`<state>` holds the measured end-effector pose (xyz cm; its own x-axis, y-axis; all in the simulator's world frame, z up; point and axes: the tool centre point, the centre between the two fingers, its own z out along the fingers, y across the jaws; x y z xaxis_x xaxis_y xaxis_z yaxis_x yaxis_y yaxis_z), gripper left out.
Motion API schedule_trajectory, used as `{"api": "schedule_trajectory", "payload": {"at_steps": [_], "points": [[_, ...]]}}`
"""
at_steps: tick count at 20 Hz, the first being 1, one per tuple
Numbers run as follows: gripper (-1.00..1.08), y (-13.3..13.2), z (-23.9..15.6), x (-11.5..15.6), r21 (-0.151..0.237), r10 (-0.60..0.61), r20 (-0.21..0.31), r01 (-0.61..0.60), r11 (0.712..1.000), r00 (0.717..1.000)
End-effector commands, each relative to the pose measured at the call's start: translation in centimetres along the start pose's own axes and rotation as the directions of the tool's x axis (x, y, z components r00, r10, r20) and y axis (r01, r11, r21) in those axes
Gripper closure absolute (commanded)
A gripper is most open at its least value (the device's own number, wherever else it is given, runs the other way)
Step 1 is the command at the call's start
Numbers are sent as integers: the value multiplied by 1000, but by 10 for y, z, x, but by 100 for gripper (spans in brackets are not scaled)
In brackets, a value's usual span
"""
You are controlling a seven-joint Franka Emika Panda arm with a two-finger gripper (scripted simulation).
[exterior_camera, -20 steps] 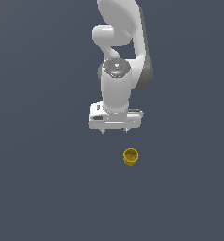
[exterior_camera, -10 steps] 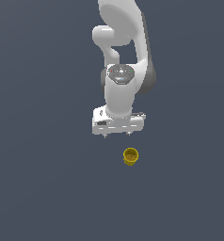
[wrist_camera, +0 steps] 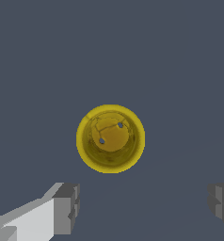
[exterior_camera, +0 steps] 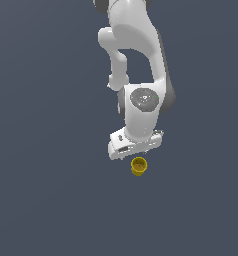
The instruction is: Pick up the object and move it to a goal position.
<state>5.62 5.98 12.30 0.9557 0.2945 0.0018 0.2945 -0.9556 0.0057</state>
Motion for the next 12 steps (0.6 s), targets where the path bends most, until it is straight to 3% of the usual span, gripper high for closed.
{"api": "schedule_trajectory", "payload": {"at_steps": [1,12], "points": [[-92,-7,9,10,1,-49,0,49,999,999],[-92,-21,26,28,6,-137,1,137,991,991]]}}
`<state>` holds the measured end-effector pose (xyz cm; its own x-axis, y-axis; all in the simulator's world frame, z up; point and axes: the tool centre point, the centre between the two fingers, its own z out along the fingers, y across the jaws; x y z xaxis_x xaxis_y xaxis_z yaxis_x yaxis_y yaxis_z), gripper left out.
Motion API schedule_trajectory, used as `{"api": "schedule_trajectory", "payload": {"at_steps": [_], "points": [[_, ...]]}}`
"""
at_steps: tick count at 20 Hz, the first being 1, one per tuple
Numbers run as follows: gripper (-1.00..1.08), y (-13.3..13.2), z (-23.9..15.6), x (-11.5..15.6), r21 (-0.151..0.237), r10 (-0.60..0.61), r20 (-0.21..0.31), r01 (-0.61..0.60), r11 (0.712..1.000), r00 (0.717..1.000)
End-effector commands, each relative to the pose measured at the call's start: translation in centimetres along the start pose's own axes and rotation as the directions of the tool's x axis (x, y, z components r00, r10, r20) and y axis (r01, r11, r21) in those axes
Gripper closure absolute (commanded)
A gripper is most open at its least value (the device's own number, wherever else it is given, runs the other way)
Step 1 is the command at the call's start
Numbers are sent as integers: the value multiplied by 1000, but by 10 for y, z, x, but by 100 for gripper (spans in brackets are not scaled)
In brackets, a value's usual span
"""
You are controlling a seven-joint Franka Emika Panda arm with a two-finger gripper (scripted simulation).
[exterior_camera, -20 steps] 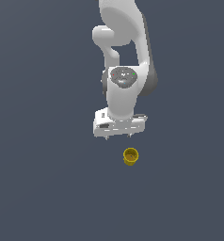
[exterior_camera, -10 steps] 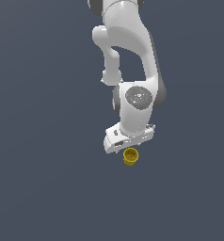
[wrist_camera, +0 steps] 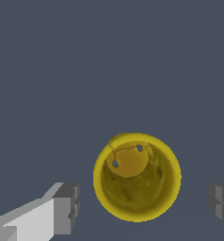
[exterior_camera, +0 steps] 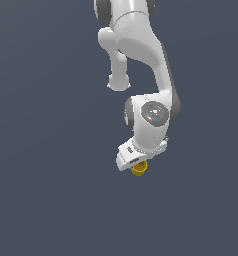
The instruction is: Pick up the object and move it to a goal position.
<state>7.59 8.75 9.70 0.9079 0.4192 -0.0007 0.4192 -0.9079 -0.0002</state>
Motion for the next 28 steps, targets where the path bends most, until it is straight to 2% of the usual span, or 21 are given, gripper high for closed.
{"api": "schedule_trajectory", "payload": {"at_steps": [1,6,13,19,20,28], "points": [[-92,0,0,0,0,0,0,0,1000,1000],[-92,0,10,0,0,-1,0,1,1000,1000],[-92,-1,46,0,0,-4,-1,4,1000,1000],[-92,0,51,1,0,-5,-1,5,1000,1000],[108,0,51,1,0,-5,-1,5,1000,1000],[108,0,51,1,0,-5,-1,5,1000,1000]]}}
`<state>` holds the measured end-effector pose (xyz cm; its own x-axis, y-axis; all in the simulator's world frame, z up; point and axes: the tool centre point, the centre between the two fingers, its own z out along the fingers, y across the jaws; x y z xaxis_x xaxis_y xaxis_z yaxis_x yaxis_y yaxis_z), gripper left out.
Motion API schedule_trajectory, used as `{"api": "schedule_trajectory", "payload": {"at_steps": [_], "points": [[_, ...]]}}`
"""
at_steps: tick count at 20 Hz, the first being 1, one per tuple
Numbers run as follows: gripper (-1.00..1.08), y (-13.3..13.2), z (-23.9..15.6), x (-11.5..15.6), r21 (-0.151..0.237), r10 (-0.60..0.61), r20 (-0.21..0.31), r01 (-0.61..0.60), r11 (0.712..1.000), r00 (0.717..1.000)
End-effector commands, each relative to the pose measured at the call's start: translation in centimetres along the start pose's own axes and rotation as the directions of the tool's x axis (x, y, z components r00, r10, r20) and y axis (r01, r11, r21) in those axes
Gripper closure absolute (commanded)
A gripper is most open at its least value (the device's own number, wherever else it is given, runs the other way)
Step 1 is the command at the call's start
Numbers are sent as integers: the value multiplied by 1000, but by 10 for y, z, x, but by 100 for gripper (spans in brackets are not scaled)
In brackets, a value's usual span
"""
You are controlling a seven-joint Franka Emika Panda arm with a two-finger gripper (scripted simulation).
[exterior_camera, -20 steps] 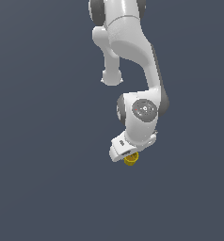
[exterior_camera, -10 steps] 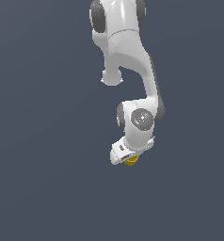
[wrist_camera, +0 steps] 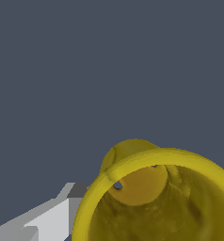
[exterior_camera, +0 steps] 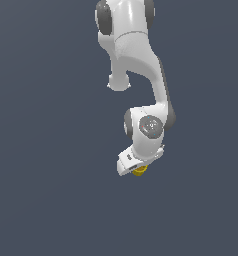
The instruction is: Pick up the object and move it to a goal position.
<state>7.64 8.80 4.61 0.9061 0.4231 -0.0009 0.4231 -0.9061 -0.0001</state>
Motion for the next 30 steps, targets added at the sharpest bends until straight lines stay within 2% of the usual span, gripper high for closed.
{"api": "schedule_trajectory", "payload": {"at_steps": [1,6,12,30], "points": [[108,0,0,0,0,0,-1,0,1000,1000],[108,1,-6,0,0,0,0,0,1000,1000],[108,6,-38,2,0,0,0,0,1000,1000],[108,32,-223,14,1,-1,-1,1,1000,1000]]}}
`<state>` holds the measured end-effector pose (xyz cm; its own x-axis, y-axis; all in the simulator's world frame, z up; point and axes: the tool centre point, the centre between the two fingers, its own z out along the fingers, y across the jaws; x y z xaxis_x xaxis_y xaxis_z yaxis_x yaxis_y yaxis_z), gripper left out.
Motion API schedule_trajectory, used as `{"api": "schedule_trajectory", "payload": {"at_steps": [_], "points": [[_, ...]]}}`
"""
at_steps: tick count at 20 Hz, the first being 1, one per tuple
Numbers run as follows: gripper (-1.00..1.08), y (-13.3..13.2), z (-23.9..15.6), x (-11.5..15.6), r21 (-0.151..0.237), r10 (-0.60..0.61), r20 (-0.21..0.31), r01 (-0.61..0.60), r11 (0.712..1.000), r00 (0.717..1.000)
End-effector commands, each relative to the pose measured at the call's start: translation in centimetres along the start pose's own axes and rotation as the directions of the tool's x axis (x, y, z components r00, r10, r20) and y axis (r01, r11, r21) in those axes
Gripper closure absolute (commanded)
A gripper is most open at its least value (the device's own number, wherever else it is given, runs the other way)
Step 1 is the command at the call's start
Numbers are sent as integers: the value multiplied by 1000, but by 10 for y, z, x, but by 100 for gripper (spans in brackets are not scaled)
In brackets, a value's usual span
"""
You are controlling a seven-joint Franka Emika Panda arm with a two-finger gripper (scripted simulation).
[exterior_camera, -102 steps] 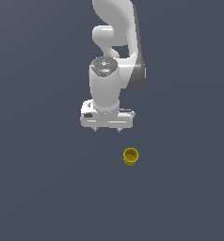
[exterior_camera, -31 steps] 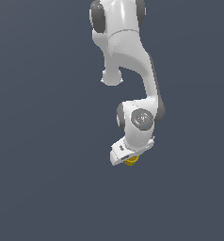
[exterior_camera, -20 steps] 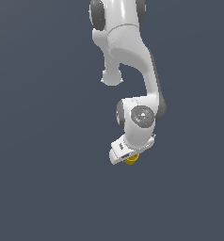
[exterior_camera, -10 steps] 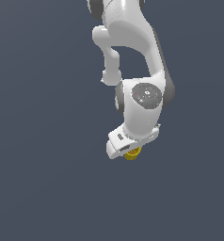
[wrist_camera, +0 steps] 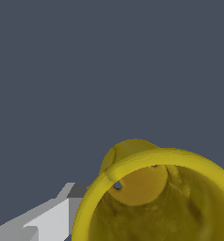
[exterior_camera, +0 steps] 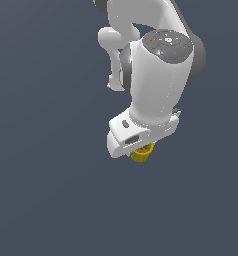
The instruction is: Pick up the object and move it to a goal position.
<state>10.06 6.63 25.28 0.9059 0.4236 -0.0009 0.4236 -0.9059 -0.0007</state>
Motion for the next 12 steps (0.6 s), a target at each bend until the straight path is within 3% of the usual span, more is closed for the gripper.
{"api": "schedule_trajectory", "payload": {"at_steps": [1,12], "points": [[108,4,-27,2,0,0,-1,0,1000,1000],[108,17,-106,10,0,0,-1,0,1000,1000]]}}
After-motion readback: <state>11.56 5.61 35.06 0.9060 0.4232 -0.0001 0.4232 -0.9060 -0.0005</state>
